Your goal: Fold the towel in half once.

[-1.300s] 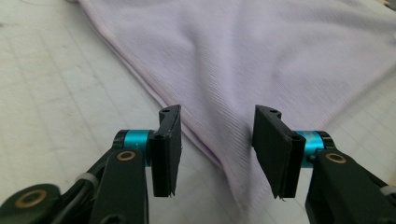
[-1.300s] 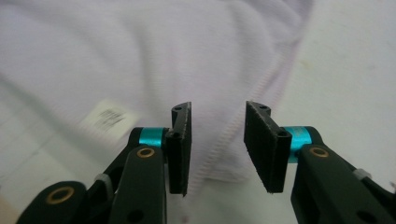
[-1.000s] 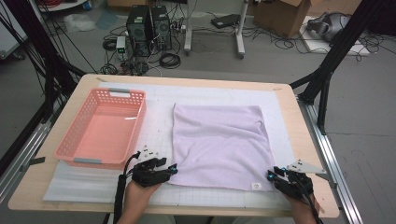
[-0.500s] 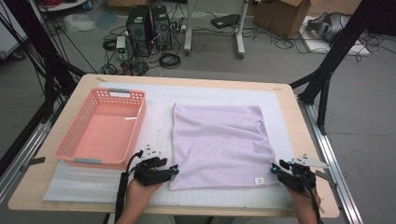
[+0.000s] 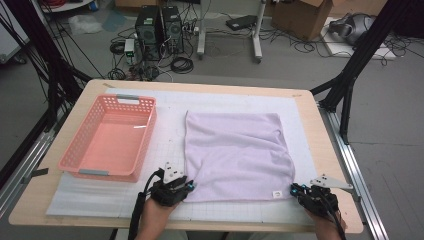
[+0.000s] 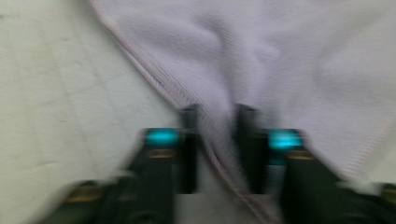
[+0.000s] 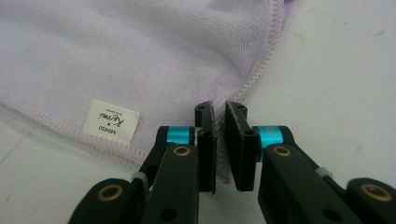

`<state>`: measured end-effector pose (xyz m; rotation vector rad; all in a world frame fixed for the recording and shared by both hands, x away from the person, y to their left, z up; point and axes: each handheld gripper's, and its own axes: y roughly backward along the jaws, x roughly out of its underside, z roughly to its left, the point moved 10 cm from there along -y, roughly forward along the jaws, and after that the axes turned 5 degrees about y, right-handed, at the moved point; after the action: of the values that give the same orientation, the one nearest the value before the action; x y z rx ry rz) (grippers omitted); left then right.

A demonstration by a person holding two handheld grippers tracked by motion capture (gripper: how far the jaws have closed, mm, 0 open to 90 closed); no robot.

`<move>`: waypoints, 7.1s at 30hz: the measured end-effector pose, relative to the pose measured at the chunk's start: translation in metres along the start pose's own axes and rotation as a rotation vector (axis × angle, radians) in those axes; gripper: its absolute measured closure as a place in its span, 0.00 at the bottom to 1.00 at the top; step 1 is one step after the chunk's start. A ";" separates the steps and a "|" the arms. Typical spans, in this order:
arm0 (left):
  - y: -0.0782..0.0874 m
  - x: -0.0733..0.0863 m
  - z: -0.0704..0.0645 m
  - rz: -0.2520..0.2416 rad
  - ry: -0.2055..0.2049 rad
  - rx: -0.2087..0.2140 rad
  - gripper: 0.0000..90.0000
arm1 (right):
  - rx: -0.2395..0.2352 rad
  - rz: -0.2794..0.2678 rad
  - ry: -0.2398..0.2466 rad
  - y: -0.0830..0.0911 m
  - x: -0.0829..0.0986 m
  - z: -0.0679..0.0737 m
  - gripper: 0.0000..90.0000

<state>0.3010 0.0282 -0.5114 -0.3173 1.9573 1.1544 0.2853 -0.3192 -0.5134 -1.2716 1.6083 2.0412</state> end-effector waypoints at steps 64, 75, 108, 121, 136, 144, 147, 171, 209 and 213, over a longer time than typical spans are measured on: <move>-0.045 -0.106 0.069 -0.134 0.061 0.037 0.48 | -0.029 -0.026 0.054 -0.107 -0.106 -0.053 0.67; -0.055 -0.109 0.090 -0.140 0.109 -0.042 0.48 | 0.164 -0.044 0.057 -0.124 -0.128 -0.083 0.95; -0.088 -0.130 0.130 -0.155 0.258 -0.140 0.50 | 0.078 -0.119 -0.057 -0.100 -0.123 -0.098 0.61; -0.104 -0.122 0.118 -0.068 0.095 -0.221 0.68 | -0.017 -0.038 -0.004 -0.140 -0.124 -0.086 0.93; -0.087 -0.151 0.131 -0.194 0.253 -0.212 0.52 | 0.191 -0.182 0.036 -0.130 -0.159 -0.099 0.69; -0.081 -0.138 0.102 -0.174 0.159 -0.128 0.56 | 0.143 -0.202 -0.022 -0.106 -0.161 -0.100 0.70; -0.079 -0.129 0.095 -0.158 0.148 -0.110 0.58 | 0.104 -0.148 0.001 -0.101 -0.155 -0.093 0.70; -0.043 -0.093 0.048 -0.180 0.056 0.090 0.39 | -0.025 -0.107 0.030 -0.045 -0.069 -0.045 0.69; 0.012 -0.088 0.031 -0.314 0.001 0.170 0.24 | -0.038 -0.320 0.101 0.006 -0.075 -0.013 0.23; 0.011 -0.091 0.030 -0.309 0.008 0.178 0.24 | -0.053 -0.323 0.105 0.006 -0.076 -0.011 0.23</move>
<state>0.3678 0.0425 -0.4438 -0.5093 1.9203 0.7767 0.3310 -0.3074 -0.4522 -1.5655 1.2932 1.8550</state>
